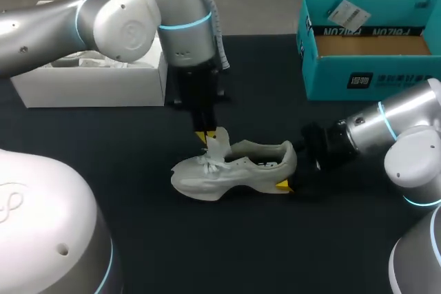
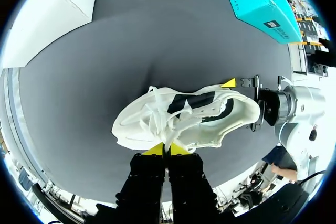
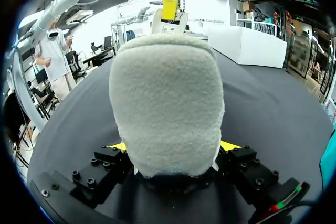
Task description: Take the shoe out of the shoebox, open the shoe tongue, remove and reinsert the insole, then place the shoe into the shoebox
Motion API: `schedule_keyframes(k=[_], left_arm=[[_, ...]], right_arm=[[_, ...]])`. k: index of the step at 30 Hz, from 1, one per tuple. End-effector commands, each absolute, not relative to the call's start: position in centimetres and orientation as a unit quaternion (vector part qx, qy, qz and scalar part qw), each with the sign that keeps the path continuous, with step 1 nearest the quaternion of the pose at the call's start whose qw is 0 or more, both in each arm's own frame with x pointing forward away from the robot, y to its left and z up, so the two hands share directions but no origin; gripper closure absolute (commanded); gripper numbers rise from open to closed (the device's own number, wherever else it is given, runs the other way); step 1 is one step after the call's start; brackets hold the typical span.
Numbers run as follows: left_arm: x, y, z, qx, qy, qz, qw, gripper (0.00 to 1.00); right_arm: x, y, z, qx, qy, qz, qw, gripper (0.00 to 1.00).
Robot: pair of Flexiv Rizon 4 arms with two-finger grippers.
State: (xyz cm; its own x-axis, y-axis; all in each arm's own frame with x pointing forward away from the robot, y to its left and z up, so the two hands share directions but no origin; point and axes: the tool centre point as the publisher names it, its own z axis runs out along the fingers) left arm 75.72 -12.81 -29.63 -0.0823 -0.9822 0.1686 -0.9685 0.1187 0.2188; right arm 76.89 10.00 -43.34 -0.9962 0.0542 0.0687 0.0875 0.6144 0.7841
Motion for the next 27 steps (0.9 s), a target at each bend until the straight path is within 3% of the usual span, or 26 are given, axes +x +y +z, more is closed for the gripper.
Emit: schedule_keyframes(k=[1, 19, 21, 22, 24, 27], left_arm=[[75.1, -10.6, -29.1, 0.672, -0.726, 0.004, 0.15, 1.0], [74.8, -7.7, -34.3, 0.714, -0.693, -0.043, 0.095, 0.98], [74.9, -7.7, -34.7, 0.712, -0.695, -0.048, 0.09, 0.62], [75.0, -7.7, -34.7, 0.713, -0.694, -0.048, 0.091, 0.51], [75.1, -7.6, -34.5, 0.714, -0.693, -0.049, 0.09, 0.0], [75.1, -7.5, -33.9, 0.716, -0.691, -0.045, 0.091, 0.0]], right_arm=[[76.6, 10.3, -43.9, -0.04, -0.898, -0.437, 0.018, 1.0], [76.6, 10.3, -43.9, -0.04, -0.898, -0.437, 0.018, 1.0], [76.6, 10.3, -43.9, -0.04, -0.898, -0.437, 0.018, 1.0], [76.6, 10.3, -43.9, -0.04, -0.898, -0.437, 0.018, 1.0], [76.6, 10.3, -43.9, -0.04, -0.898, -0.437, 0.018, 1.0], [76.6, 10.3, -43.9, -0.04, -0.898, -0.437, 0.018, 1.0]])
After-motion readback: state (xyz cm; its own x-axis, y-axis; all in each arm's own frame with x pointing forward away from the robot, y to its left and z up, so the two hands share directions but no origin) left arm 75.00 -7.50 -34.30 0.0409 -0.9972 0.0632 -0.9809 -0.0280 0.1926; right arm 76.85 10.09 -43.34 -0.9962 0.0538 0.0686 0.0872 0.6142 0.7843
